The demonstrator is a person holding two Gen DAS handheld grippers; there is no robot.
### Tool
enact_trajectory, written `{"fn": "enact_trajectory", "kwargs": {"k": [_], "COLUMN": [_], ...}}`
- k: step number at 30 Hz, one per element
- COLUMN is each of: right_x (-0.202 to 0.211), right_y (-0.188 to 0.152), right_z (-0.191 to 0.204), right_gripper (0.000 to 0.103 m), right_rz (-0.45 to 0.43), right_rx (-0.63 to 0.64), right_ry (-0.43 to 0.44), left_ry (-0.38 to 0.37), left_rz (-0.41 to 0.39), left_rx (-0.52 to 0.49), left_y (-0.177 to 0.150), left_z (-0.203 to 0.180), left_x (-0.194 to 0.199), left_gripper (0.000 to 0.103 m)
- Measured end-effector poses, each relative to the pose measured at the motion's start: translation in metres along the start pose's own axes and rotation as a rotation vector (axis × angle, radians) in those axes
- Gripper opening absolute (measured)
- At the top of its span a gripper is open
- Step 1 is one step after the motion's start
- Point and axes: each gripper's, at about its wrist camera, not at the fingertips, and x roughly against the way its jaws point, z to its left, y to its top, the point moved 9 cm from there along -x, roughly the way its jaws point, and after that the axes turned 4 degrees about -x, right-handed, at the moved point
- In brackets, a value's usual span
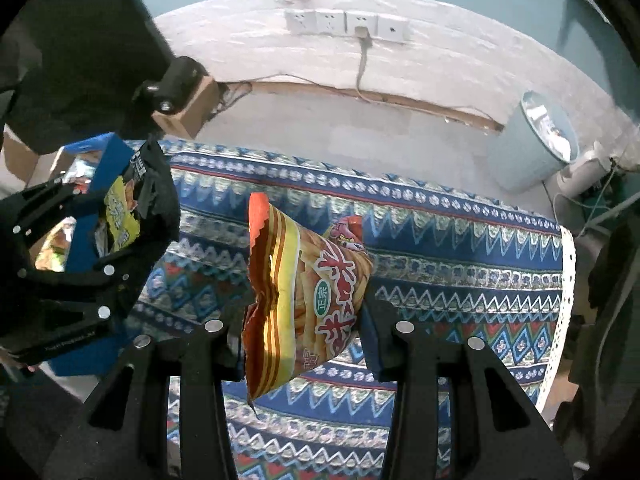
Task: Organize snacks
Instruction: 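Carry the black bibizan bag with the left tool while the right tool carries the orange bag over the box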
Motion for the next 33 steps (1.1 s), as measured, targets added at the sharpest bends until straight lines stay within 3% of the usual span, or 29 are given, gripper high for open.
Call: {"fn": "enact_trajectory", "kwargs": {"k": [8, 26, 33], "right_x": [0.019, 0.039, 0.037], "right_y": [0.006, 0.015, 0.019], "right_z": [0.043, 0.162, 0.205], "right_gripper": [0.041, 0.041, 0.041], "right_rz": [-0.039, -0.070, -0.068], "right_rx": [0.054, 0.219, 0.276], "right_ry": [0.044, 0.130, 0.168], "left_ry": [0.056, 0.206, 0.212], "left_rz": [-0.041, -0.090, -0.110], "left_rx": [0.028, 0.175, 0.242], "left_y": [-0.027, -0.096, -0.114], "left_z": [0.007, 0.083, 0.107], "left_x": [0.046, 0.106, 0.119], "left_gripper": [0.060, 0.060, 0.060]}}
